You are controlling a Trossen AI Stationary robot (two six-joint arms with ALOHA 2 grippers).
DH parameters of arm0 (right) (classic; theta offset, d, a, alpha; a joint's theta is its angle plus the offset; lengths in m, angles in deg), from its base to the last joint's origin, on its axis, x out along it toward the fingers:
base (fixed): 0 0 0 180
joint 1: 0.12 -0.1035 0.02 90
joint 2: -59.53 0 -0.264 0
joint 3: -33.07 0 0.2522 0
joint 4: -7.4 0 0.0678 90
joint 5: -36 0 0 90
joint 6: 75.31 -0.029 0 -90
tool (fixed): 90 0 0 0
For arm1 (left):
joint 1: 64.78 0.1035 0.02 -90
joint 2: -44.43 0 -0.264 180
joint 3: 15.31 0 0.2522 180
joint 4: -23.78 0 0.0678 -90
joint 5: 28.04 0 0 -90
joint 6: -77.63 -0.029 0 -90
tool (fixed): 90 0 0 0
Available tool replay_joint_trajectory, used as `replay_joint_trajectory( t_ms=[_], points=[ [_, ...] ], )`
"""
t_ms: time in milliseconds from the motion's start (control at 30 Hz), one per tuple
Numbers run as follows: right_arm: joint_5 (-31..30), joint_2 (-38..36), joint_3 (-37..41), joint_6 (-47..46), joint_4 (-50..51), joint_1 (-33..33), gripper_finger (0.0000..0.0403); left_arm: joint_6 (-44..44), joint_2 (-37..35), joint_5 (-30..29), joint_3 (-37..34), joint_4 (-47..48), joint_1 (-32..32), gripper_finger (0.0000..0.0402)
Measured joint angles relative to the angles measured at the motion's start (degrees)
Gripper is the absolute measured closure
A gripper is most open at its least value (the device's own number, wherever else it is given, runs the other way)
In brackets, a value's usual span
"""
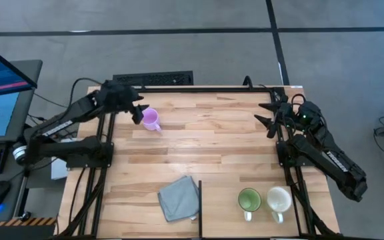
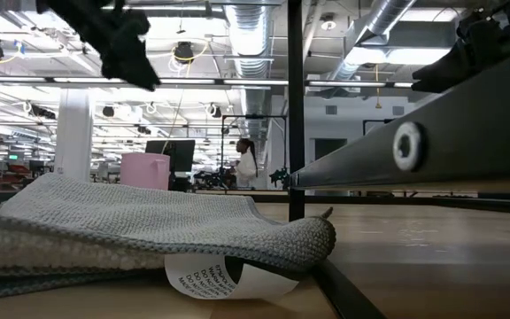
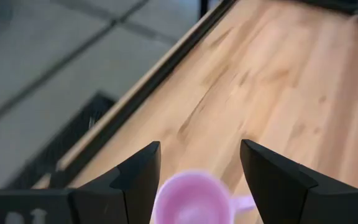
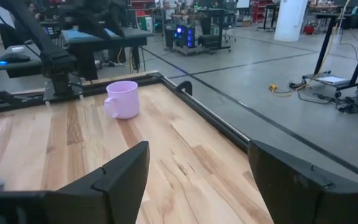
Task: Stack small to large cups/mugs on shelf
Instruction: Put the pink mug on the shelf
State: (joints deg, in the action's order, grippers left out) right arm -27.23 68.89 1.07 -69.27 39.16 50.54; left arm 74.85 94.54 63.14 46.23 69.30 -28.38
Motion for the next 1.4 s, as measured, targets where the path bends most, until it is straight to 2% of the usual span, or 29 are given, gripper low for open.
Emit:
replay_joint_trajectory(
  t_ms=[133,267,600,767,1400],
  points=[
    [0.0,0.0,0.0,0.0,0.0,0.0,0.0106,4.1,4.2,0.4,1.3,5.4,5.9,0.0188],
    [0.0,0.0,0.0,0.0,0.0,0.0,0.0106,6.6,8.3,1.6,1.4,7.7,9.2,0.0188],
    [0.0,0.0,0.0,0.0,0.0,0.0,0.0106,3.6,19.5,9.0,1.4,8.4,9.9,0.0188],
    [0.0,0.0,0.0,0.0,0.0,0.0,0.0106,3.0,23.7,9.7,1.4,8.3,9.9,0.0188],
    [0.0,0.0,0.0,0.6,0.3,0.0,0.0106,4.1,24.0,10.6,1.3,8.8,9.9,0.0188]
  ],
)
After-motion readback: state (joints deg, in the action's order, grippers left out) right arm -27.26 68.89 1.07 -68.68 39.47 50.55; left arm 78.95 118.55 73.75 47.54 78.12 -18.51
